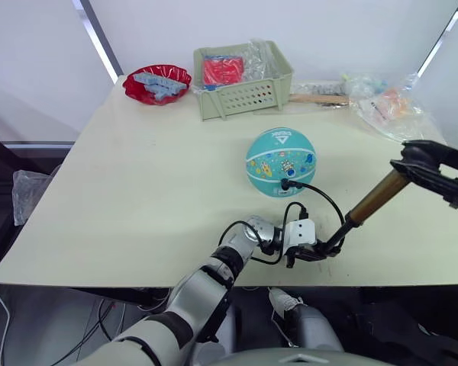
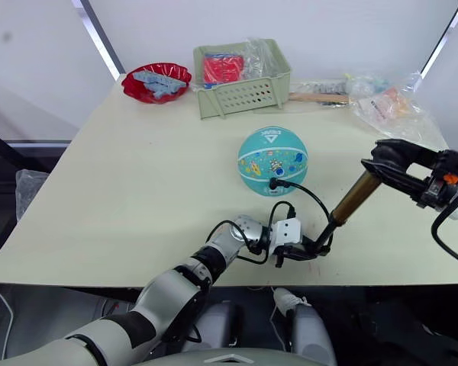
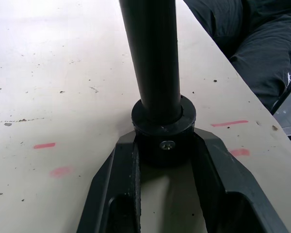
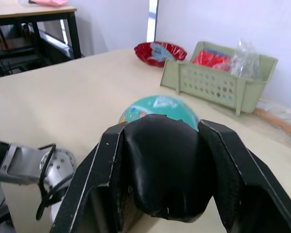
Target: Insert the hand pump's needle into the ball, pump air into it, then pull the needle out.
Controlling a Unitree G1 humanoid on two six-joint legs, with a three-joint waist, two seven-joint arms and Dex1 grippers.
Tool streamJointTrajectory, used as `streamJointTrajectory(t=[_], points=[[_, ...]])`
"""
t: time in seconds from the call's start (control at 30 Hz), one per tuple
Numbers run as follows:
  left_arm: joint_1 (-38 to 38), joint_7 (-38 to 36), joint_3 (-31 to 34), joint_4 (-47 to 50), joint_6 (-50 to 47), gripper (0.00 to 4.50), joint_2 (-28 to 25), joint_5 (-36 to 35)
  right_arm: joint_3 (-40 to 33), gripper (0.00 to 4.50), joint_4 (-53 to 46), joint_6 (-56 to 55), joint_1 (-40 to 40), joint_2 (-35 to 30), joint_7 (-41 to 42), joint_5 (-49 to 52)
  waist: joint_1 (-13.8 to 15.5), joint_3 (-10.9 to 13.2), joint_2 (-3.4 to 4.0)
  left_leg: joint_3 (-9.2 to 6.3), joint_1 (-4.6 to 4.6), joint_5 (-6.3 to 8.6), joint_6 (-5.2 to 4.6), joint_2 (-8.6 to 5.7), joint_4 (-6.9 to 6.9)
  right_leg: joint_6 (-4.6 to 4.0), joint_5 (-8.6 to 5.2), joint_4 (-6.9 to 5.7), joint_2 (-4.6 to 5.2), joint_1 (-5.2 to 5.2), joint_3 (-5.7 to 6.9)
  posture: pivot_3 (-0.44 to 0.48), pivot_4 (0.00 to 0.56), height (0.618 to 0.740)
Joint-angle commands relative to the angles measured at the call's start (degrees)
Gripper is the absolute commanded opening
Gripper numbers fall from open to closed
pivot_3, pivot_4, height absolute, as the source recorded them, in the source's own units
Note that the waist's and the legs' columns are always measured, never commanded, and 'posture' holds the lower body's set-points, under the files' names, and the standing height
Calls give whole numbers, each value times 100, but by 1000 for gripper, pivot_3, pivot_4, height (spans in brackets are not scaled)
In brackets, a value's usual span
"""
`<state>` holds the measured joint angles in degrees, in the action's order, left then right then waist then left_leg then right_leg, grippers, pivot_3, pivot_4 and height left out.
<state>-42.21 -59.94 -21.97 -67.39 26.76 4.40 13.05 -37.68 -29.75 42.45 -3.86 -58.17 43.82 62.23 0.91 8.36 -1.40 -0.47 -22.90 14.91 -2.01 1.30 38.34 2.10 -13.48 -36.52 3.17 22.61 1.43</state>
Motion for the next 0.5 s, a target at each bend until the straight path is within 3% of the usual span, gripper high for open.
streamJointTrajectory(t=[0.03, 0.5], points=[[254, -7, -234, -426, -229, 1047, -145, 339, -578, 1695, 19, -147, -205, -26, -180, 53, 1, 0, 3, 1, 0, 0, 0, 0, 0, 1, 0, 0, 1, 0, -1, 0, 150, 738], [279, 34, -234, -420, -237, 1047, -119, 339, 865, 1695, -510, -620, 1028, 899, 89, -920, -8, -39, -37, -1, 13, 0, 0, 8, -1, 19, -12, 0, -5, -6, 0, 0, 150, 738]])
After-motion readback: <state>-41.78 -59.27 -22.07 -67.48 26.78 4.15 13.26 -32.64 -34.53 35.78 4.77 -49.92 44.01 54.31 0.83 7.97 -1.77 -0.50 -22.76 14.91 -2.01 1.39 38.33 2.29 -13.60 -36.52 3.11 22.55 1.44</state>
